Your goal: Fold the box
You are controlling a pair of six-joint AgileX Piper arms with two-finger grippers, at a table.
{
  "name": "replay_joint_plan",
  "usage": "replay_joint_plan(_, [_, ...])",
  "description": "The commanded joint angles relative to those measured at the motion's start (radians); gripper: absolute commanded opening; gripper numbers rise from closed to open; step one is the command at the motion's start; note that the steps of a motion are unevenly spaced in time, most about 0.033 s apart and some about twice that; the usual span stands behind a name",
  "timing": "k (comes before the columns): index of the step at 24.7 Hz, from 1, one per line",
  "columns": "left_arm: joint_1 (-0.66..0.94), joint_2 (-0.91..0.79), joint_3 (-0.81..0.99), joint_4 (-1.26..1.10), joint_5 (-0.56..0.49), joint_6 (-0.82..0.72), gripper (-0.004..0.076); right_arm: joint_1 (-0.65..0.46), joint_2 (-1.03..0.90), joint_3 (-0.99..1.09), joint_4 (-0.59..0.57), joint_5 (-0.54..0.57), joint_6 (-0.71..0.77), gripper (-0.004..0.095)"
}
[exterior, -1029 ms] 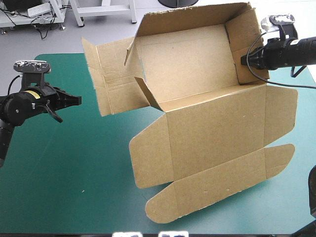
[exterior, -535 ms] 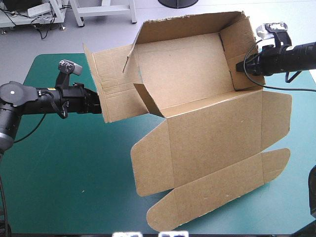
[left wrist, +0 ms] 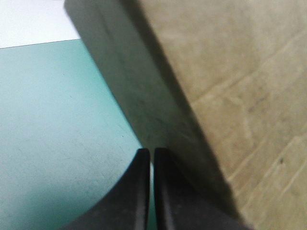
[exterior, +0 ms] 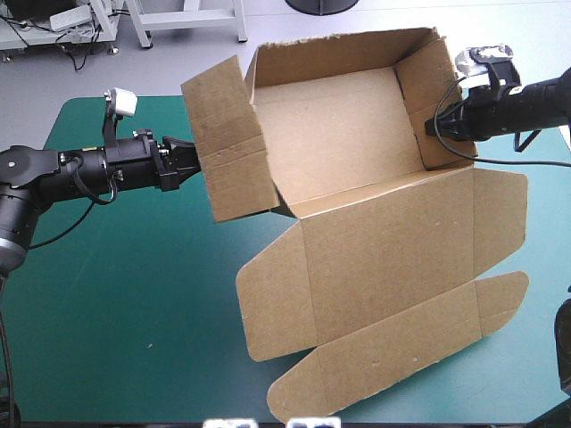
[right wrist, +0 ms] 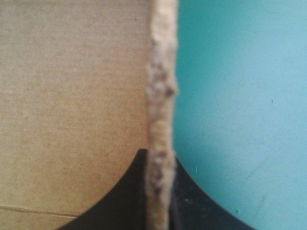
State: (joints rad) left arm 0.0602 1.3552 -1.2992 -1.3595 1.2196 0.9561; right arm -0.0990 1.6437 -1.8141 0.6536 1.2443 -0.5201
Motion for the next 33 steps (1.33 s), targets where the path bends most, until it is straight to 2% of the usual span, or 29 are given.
replay_joint_plan(1, [-0.035,-0.027,-0.027,-0.102,0.078,0.008,0.0015,0.077,-0.051,-0.026,-0.015,-0.108,0.066,-0.0019])
replay_joint_plan(4, [-0.050,-0.027,-0.027,-0.105,0.047,0.008,0.0015,0.158,-0.051,-0.026,-0.051,-0.180,0.094,-0.0019])
replay_joint_plan(6, [-0.055,-0.027,-0.027,-0.101,-0.016,-0.024,0.0015,0.234,-0.045,-0.026,-0.188,-0.220,0.170,-0.0019])
replay_joint_plan(8, [-0.055,-0.027,-0.027,-0.101,-0.075,-0.053,0.0015,0.260,-0.033,-0.026,-0.243,-0.224,0.205,-0.0019])
replay_joint_plan(10, [-0.055,-0.027,-0.027,-0.094,-0.127,-0.053,0.0015,0.263,-0.016,-0.026,-0.245,-0.224,0.223,-0.0019])
replay_joint_plan(14, [-0.055,-0.027,-0.027,0.012,-0.164,-0.081,0.0032,0.263,0.008,-0.026,-0.247,-0.228,0.241,-0.0019])
replay_joint_plan(16, [-0.055,-0.027,-0.027,0.091,-0.171,-0.112,0.0127,0.265,0.022,-0.026,-0.247,-0.226,0.245,-0.0019])
replay_joint_plan(21, [-0.060,-0.027,-0.027,0.121,-0.184,-0.127,0.0401,0.265,0.040,-0.026,-0.248,-0.217,0.240,-0.0018])
replay_joint_plan(23, [-0.073,-0.027,-0.027,0.135,-0.198,-0.139,0.0453,0.265,0.040,-0.026,-0.248,-0.228,0.240,-0.0019])
replay_joint_plan(29, [-0.182,-0.009,-0.027,0.217,-0.286,-0.183,0.0456,0.274,0.040,-0.026,-0.243,-0.239,0.240,-0.0018])
replay_joint_plan(33, [-0.283,0.005,-0.027,0.334,-0.416,-0.265,0.0447,0.289,0.040,-0.026,-0.256,-0.244,0.245,-0.0018])
